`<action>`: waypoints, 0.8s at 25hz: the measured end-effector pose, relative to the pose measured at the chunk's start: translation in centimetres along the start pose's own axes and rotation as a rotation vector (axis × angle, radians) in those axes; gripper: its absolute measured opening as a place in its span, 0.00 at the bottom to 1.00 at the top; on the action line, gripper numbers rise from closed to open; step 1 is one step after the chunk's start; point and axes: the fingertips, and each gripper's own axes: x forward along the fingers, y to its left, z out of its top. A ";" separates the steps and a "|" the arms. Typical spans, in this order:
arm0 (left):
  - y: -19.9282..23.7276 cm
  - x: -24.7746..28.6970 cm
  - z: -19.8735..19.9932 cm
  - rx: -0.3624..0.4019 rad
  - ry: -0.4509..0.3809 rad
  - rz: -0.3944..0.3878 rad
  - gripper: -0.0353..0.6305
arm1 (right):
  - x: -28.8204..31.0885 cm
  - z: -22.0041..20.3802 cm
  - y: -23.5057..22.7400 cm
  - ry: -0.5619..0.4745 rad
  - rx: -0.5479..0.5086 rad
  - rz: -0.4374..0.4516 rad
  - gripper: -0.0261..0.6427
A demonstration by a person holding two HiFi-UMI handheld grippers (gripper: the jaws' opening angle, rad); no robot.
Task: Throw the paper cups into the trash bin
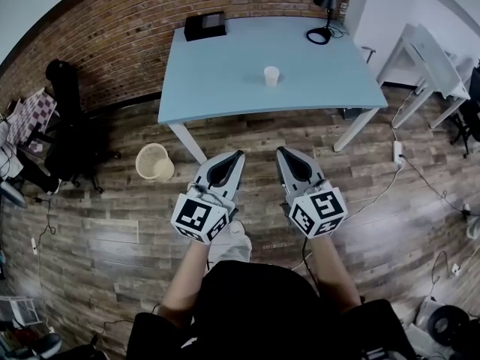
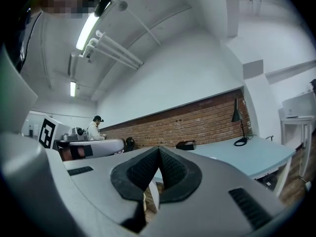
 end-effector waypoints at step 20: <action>13.1 4.7 -0.7 -0.064 0.012 -0.087 0.07 | 13.1 0.9 -1.4 0.022 -0.015 -0.081 0.05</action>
